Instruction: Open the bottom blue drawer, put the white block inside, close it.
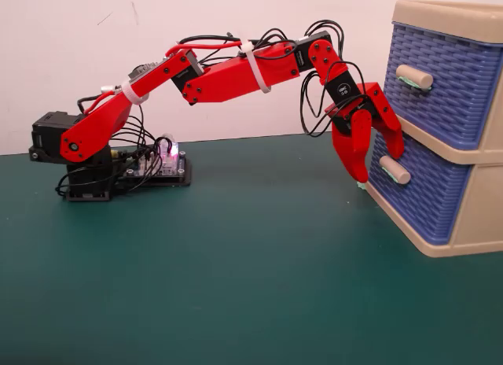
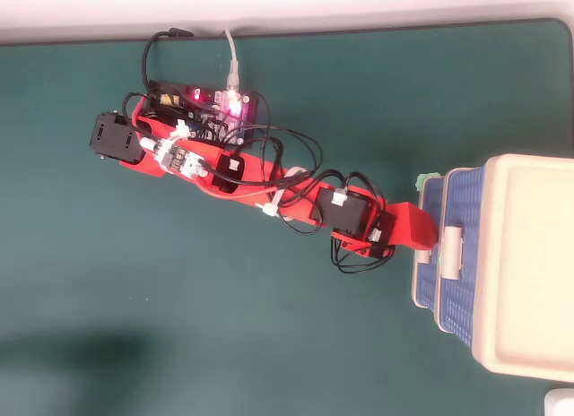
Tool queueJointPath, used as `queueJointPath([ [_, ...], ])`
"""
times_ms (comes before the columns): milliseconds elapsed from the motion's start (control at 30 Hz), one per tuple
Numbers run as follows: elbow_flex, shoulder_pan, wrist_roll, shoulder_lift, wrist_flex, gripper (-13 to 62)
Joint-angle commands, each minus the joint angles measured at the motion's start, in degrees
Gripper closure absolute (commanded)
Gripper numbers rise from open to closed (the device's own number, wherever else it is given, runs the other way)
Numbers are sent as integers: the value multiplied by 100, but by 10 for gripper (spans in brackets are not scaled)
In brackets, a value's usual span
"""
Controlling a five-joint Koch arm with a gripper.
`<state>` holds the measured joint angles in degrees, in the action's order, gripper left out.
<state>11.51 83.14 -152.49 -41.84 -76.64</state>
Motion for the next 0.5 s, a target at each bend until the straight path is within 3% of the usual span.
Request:
queueJointPath([
  [0,-211,44,-141,-738,-26,149],
  [200,-88,-1274,158,-3006,-3788,152],
  [267,360,-1890,642,-3595,-4017,152],
  [467,4860,-4412,3006,-6003,-3788,154],
])
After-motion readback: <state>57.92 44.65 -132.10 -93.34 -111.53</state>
